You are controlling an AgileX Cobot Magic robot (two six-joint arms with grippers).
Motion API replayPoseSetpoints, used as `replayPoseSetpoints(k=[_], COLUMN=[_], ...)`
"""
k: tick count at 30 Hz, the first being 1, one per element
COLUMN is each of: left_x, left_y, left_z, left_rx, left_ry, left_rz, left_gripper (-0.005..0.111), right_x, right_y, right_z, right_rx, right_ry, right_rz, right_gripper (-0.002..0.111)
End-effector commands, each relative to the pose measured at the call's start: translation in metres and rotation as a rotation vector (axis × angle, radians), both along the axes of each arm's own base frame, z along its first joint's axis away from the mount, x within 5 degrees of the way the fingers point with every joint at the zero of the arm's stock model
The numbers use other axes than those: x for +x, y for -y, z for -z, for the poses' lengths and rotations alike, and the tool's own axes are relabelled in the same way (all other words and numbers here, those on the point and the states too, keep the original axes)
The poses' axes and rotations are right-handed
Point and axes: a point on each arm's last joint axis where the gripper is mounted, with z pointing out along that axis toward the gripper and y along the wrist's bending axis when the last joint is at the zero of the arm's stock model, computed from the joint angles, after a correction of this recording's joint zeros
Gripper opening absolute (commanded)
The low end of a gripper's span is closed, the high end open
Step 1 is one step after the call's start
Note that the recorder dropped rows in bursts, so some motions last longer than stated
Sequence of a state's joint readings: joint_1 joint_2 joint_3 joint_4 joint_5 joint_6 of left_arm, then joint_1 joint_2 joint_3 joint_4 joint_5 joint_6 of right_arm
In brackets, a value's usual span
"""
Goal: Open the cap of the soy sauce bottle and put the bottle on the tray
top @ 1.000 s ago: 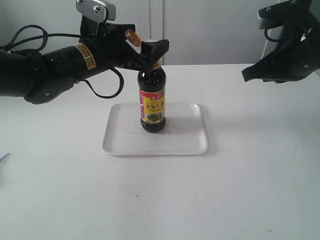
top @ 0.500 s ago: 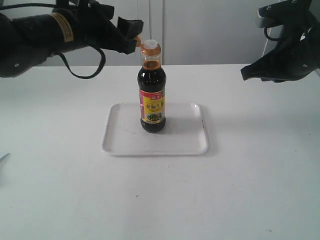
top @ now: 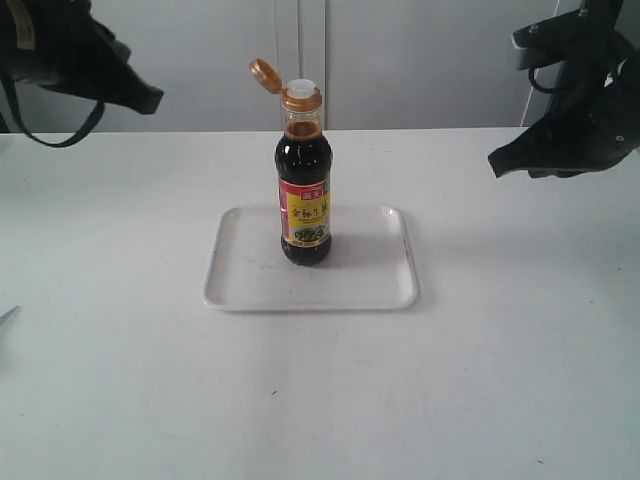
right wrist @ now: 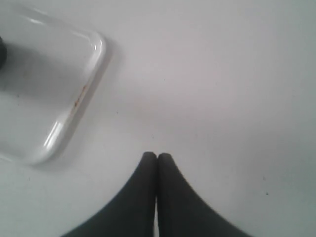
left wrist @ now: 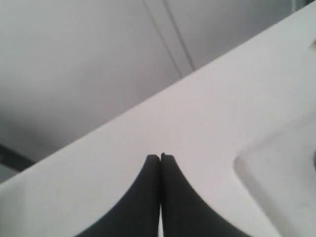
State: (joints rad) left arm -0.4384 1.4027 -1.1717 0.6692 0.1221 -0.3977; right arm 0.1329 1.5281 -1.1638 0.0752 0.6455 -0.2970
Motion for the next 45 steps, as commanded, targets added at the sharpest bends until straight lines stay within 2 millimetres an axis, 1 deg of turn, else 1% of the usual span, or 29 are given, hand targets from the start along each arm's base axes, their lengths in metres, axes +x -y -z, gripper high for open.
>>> replayPoseSetpoints(k=[1,5,9,13,17,20,21,22,23,24,25,28,29,31,37,45], left_x=[-0.001,-0.003,-0.007,-0.013,-0.018,-0.022,-0.027,-0.029,-0.035,-0.037,-0.043,-0.062,-0.07,-0.08,-0.107,-0.147], left_y=[-0.031,-0.053,-0.065,-0.068,-0.065,-0.061,-0.06,-0.059,-0.061,-0.062,-0.063,-0.066,-0.067,-0.067,-0.074,-0.082], left_z=[0.006,0.013,0.017,0.02,0.022,0.026,0.028,0.027,0.023,0.02,0.013,-0.004,-0.011,-0.015,-0.009,0.004], left_rx=[0.051,0.079,0.092,0.089,0.033,-0.006,-0.01,-0.004,0.002,-0.003,-0.01,-0.026,-0.054,-0.096,-0.128,-0.262], left_ry=[-0.129,-0.226,-0.31,-0.403,-0.484,-0.553,-0.601,-0.615,-0.624,-0.618,-0.598,-0.564,-0.551,-0.536,-0.492,-0.356], left_rz=[-0.177,-0.296,-0.374,-0.429,-0.45,-0.434,-0.42,-0.41,-0.403,-0.403,-0.396,-0.335,-0.327,-0.312,-0.291,-0.258], left_gripper=[0.0,0.0,0.0,0.0,0.0,0.0,0.0,0.0,0.0,0.0,0.0,0.0,0.0,0.0,0.0,0.0], right_x=[-0.006,-0.011,-0.016,-0.019,-0.026,-0.032,-0.037,-0.039,-0.044,-0.046,-0.05,-0.065,-0.072,-0.082,-0.107,-0.147], right_y=[0.006,0.008,0.012,0.019,0.021,0.024,0.028,0.031,0.036,0.037,0.039,0.037,0.037,0.038,0.037,0.037], right_z=[-0.011,-0.013,-0.014,-0.015,-0.019,-0.023,-0.028,-0.029,-0.034,-0.037,-0.04,-0.04,-0.041,-0.044,-0.048,-0.047], right_rx=[-0.082,-0.109,-0.141,-0.178,-0.19,-0.185,-0.151,-0.13,-0.083,-0.063,-0.024,0.021,0.029,0.032,0.08,0.143], right_ry=[-0.075,-0.145,-0.207,-0.221,-0.248,-0.269,-0.268,-0.272,-0.275,-0.272,-0.267,-0.202,-0.156,-0.103,0.08,0.307], right_rz=[-0.028,-0.029,-0.003,0.068,0.085,0.109,0.13,0.143,0.172,0.18,0.188,0.166,0.166,0.164,0.172,0.187], right_gripper=[0.0,0.0,0.0,0.0,0.0,0.0,0.0,0.0,0.0,0.0,0.0,0.0,0.0,0.0,0.0,0.0])
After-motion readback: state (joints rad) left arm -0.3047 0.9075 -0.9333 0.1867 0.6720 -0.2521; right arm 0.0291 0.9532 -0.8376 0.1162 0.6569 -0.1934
